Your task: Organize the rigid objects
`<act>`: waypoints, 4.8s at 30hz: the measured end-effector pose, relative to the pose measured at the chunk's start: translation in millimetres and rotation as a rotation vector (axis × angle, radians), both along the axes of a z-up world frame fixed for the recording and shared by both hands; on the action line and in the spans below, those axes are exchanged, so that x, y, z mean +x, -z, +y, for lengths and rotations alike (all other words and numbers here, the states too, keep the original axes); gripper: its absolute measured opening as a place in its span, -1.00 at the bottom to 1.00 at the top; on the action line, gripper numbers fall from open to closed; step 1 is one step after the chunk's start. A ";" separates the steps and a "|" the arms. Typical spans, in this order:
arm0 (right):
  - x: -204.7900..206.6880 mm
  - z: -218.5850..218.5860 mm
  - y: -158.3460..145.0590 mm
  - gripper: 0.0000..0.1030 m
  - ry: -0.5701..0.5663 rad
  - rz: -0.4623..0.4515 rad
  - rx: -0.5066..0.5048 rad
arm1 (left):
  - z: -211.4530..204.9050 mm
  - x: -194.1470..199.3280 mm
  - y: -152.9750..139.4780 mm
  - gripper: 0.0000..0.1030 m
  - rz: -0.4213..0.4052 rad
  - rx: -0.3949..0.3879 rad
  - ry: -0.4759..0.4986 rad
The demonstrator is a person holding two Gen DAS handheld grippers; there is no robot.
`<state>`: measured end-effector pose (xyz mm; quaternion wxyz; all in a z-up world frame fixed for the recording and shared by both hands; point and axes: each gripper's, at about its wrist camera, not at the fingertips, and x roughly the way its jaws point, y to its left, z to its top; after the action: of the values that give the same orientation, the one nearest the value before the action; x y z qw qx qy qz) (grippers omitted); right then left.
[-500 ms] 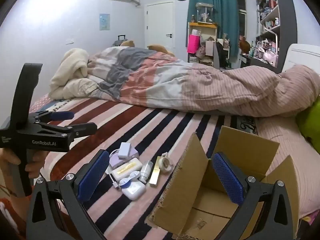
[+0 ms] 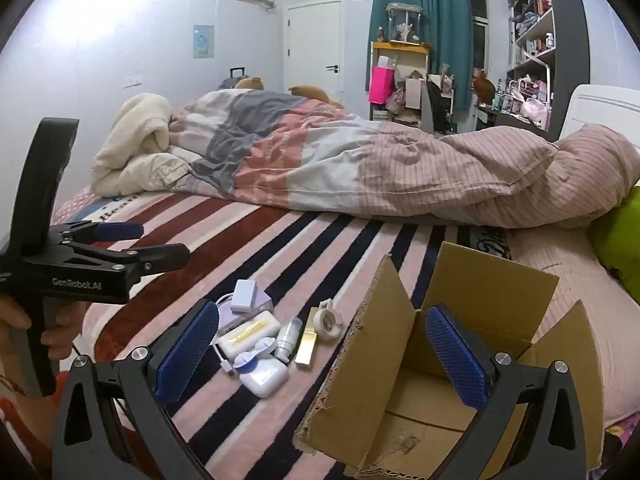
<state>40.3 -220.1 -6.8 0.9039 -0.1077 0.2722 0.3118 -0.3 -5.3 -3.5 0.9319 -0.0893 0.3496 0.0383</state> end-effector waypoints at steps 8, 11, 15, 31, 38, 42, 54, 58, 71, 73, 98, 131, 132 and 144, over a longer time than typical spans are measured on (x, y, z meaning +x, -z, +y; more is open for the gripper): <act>-0.6 3.4 -1.1 1.00 -0.007 0.005 0.002 | -0.1 0.5 1.3 0.99 0.008 0.011 -0.012; -0.9 3.7 -0.1 1.00 -0.008 0.006 0.000 | 0.5 0.6 1.7 0.99 0.008 0.008 -0.009; -1.0 4.2 1.9 1.00 -0.008 0.007 0.000 | 0.0 1.3 2.2 0.99 0.011 0.008 -0.007; 0.4 4.0 3.7 1.00 -0.006 0.009 0.001 | 0.9 1.6 2.4 0.99 0.011 0.007 -0.006; 0.6 3.7 4.3 1.00 -0.004 0.010 0.000 | 0.9 1.4 2.1 0.99 0.012 0.007 -0.006; 1.7 3.3 6.9 1.00 -0.002 0.016 0.001 | 0.9 1.3 2.2 0.99 0.012 0.006 -0.006; 2.3 2.4 6.9 1.00 0.000 0.016 0.001 | 1.0 1.4 3.0 0.99 0.012 0.011 -0.008; 1.2 2.6 7.6 1.00 0.002 0.004 -0.005 | 0.8 1.4 3.0 0.99 0.013 0.011 -0.009; -23.3 22.0 1.6 1.00 -0.053 -0.103 -0.006 | 15.8 -0.3 8.2 0.99 0.023 -0.006 -0.030; -31.3 34.7 1.0 1.00 -0.102 -0.132 -0.043 | 20.6 -1.2 8.3 0.99 0.022 0.004 -0.039; 34.7 87.2 163.5 0.02 0.005 0.339 -0.195 | 74.9 12.9 52.4 0.99 0.030 0.042 -0.017; -26.4 70.8 122.1 -0.23 0.047 0.184 -0.089 | 32.8 6.4 51.4 0.97 0.008 -0.065 0.318; -30.0 73.2 111.8 -0.23 0.005 0.164 -0.081 | 29.7 4.4 44.0 0.95 0.002 -0.102 0.362; -44.4 38.5 -1.5 -0.23 -0.166 -0.113 0.053 | -53.0 35.1 -37.2 -0.13 0.039 -0.310 0.644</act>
<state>-4.0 -181.6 -5.3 0.8914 -0.1232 0.2028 0.3861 34.8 -58.3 33.7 0.8647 -0.1141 0.3791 -0.3092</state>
